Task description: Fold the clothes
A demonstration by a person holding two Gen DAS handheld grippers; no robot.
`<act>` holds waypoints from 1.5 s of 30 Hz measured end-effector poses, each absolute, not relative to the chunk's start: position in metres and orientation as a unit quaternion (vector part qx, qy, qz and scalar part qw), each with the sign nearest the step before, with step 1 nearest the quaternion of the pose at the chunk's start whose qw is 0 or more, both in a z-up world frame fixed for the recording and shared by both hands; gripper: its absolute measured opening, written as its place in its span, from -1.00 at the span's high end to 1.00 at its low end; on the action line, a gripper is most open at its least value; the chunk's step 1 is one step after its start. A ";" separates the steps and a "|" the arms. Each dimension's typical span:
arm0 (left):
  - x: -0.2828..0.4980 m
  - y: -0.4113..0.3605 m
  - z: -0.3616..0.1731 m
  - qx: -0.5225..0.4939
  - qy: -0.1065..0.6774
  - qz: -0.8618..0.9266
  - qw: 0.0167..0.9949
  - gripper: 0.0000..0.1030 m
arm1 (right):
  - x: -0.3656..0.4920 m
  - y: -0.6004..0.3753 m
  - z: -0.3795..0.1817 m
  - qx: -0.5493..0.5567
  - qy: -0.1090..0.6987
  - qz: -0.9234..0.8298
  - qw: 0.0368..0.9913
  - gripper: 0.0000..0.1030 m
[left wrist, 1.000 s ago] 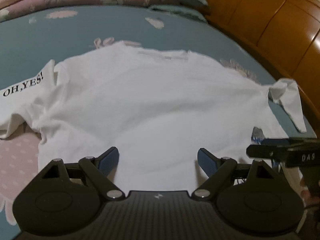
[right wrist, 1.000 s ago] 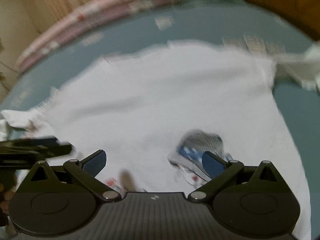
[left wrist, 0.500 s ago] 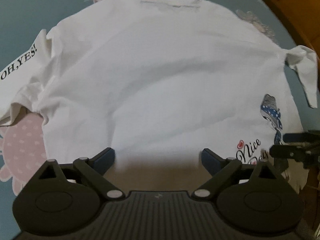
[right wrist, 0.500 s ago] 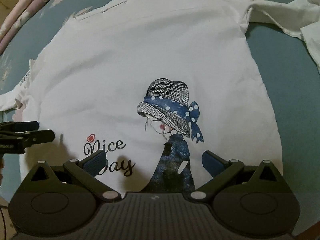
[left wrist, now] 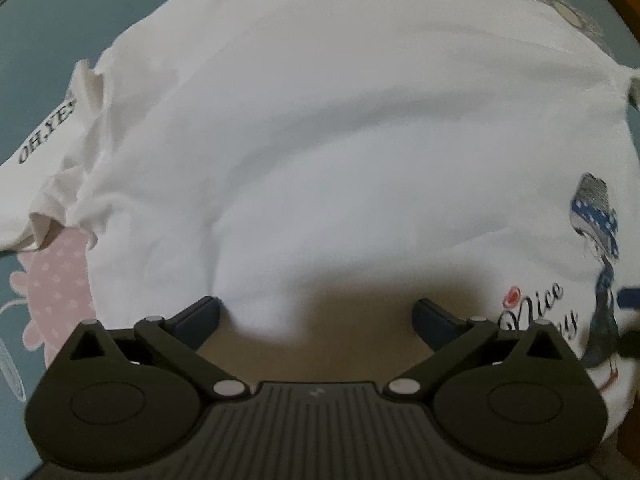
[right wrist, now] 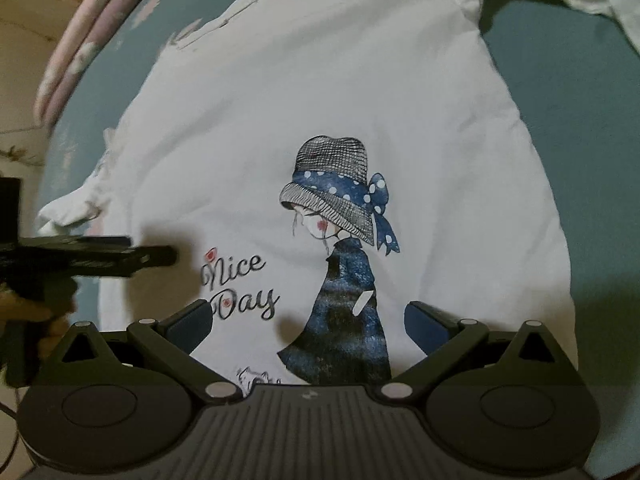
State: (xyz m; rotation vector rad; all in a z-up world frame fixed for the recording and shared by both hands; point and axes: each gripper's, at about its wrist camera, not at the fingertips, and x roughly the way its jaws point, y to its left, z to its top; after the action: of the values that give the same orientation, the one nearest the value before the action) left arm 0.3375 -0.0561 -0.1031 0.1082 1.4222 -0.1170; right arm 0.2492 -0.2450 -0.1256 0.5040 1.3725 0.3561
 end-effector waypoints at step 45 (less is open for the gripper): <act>0.185 -0.033 -0.081 0.200 0.523 -0.280 0.780 -0.97 | 0.197 -0.178 -0.103 -0.270 0.497 0.399 0.722 -1.00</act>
State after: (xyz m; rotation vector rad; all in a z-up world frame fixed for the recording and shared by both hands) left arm 0.1854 -0.0331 -0.0810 0.4324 1.1294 -0.6040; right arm 0.1971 -0.1783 -0.1029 -0.5970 1.0977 0.8807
